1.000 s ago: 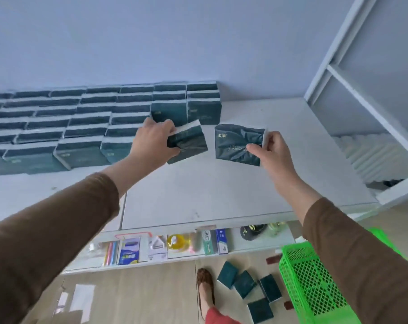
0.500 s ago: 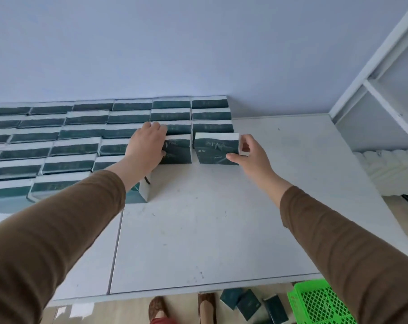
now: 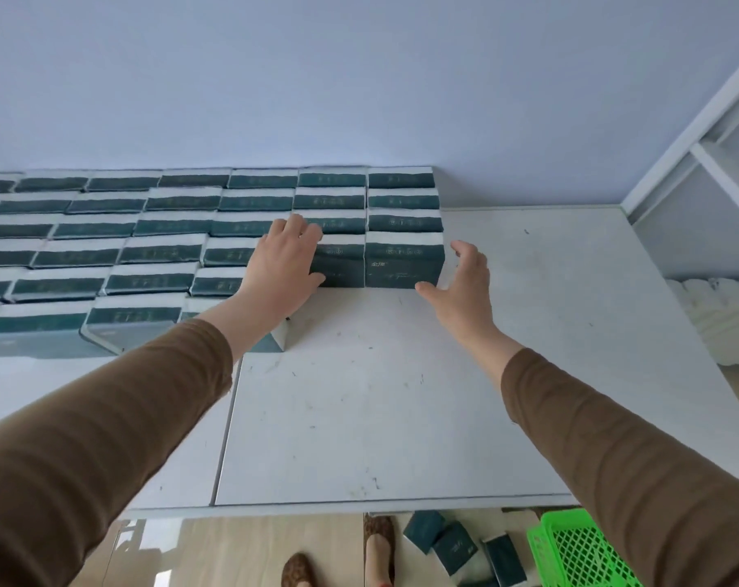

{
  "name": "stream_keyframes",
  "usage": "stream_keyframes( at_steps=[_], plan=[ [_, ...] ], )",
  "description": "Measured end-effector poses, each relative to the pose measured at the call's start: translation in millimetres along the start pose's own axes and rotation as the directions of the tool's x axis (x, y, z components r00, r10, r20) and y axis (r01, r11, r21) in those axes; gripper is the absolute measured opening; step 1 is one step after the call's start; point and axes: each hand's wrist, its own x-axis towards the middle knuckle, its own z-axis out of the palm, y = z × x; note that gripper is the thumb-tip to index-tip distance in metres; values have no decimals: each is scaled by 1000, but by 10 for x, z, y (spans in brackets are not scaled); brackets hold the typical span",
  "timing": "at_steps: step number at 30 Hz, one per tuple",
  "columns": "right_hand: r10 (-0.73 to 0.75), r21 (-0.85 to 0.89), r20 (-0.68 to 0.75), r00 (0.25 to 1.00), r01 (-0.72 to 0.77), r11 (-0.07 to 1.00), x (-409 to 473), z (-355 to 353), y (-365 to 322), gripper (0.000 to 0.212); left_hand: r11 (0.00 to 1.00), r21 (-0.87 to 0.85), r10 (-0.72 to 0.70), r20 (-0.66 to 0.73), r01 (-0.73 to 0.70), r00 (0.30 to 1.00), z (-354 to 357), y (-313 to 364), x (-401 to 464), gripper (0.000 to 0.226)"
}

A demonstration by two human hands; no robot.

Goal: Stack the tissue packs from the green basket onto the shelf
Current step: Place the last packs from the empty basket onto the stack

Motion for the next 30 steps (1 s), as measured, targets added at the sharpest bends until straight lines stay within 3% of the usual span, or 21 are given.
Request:
stream_keyframes(
  at_steps=[7,16,19,22,26,30],
  plan=[
    [-140,-96,30,990,142,985,-1057,-474,-114,57,989,-125,63,-95,-74,993,-114,320,-972,43],
    [-237,-127,21,971,238,963,-3397,-847,445,33,926,-280,208,-184,-254,961,319,1048,-3134,32],
    [-95,-113,72,993,103,988,-4048,-768,1022,29,889,-381,238,-87,-253,967,775,1307,-3754,29],
    [228,-87,115,967,-219,972,-4560,-549,1758,30,879,-450,224,99,-158,969,1399,1550,-4249,30],
    [590,-26,193,784,-597,802,-5076,-136,2752,32,864,-503,181,365,30,913,2435,1864,-4741,33],
    [756,-130,248,605,-753,645,-5460,432,3818,38,865,-428,73,621,260,780,3650,2124,-5041,41]
  ],
)
